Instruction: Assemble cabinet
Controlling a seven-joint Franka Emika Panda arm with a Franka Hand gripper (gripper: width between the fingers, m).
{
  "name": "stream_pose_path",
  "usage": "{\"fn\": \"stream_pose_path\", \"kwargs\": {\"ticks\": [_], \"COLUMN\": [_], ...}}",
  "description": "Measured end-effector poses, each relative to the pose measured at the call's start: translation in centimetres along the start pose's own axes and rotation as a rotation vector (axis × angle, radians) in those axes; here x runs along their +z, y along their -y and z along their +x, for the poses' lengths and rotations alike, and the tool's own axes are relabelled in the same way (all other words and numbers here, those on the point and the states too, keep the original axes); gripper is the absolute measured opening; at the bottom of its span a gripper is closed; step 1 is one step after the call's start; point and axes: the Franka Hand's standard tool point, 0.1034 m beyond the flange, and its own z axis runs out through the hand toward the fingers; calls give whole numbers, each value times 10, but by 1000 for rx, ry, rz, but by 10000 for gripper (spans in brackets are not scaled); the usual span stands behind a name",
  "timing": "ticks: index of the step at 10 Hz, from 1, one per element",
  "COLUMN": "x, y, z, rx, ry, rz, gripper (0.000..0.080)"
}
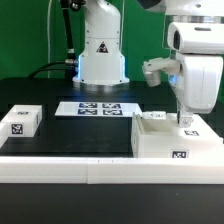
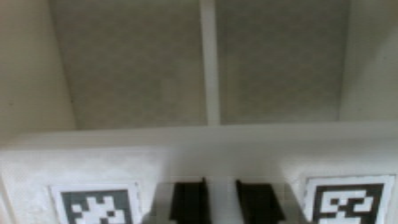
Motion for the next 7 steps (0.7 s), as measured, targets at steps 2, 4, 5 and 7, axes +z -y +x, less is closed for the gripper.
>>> {"fn": "stream_pose_path", "kwargs": {"ticks": [2,4,5,7], "x": [0,1,1,1], "y": [0,0,0,0], "z": [0,0,0,-1], "rx": [0,1,1,1], "ry": [0,0,0,0], "rz": [1,1,1,1], "gripper": [78,274,456,591]}}
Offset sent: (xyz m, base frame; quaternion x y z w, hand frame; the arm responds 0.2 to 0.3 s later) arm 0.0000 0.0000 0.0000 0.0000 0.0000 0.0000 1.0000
